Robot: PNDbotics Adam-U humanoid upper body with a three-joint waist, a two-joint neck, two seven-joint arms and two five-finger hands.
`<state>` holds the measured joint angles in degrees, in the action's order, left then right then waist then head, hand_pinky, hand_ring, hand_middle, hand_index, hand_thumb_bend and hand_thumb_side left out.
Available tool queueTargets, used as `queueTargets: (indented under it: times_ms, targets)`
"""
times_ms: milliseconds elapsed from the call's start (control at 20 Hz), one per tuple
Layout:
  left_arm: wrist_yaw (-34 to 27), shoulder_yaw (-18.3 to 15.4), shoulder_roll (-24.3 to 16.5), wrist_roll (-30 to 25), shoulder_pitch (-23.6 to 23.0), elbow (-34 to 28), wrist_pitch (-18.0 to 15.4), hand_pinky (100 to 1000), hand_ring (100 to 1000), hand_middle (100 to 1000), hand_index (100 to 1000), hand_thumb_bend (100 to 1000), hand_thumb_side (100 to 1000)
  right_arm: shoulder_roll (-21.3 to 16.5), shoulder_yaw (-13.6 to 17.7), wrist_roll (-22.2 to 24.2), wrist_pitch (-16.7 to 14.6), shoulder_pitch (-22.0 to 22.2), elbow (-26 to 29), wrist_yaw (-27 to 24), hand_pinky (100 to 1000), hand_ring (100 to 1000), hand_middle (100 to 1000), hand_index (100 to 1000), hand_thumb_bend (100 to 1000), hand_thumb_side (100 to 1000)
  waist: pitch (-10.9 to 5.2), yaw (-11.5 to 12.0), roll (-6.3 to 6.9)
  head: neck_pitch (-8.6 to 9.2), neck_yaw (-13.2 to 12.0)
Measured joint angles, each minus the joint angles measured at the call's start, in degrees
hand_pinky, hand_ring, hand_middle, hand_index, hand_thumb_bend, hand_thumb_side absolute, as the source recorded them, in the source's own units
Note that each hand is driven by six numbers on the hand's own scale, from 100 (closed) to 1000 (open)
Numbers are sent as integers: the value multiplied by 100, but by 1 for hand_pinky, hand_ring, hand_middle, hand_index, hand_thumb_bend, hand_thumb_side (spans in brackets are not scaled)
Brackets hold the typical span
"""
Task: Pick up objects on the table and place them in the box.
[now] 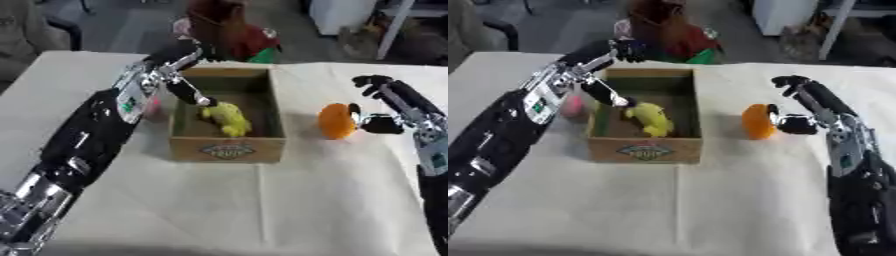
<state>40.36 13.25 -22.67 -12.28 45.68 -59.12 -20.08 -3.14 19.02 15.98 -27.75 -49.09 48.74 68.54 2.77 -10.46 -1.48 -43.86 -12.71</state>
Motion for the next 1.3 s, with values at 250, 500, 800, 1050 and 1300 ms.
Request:
queueTargets:
  times_ms: [250, 500, 800, 1050, 1300]
  targets:
    - [-231, -193, -297, -112, -132, -72, -97, 785, 704, 674, 772, 596, 100, -8, 1, 8, 8, 21, 0, -2, 757, 769, 808, 920, 100, 229, -2, 76, 22, 0, 75]
    - [-502, -509, -829, -394, -243, -239, 246, 785, 722, 698, 800, 613, 100, -14, 1, 9, 9, 25, 0, -2, 757, 769, 808, 920, 100, 230, -11, 123, 35, 0, 138]
    - [-267, -680, -1131, -828, -287, 135, 772, 774, 722, 707, 802, 647, 116, -20, 1, 9, 9, 25, 0, -2, 756, 770, 808, 920, 100, 231, -12, 120, 26, 0, 168]
    - [149, -763, -963, -945, -285, 666, 984, 762, 712, 696, 788, 654, 124, -21, 0, -2, 9, 19, -12, -2, 757, 771, 809, 920, 100, 233, 16, 89, -22, 0, 167]
    - [527, -794, -750, -871, -279, 1048, 985, 739, 672, 655, 770, 619, 129, -21, -2, -41, 6, 9, -52, -2, 757, 771, 809, 920, 100, 233, 63, 66, -45, 0, 157]
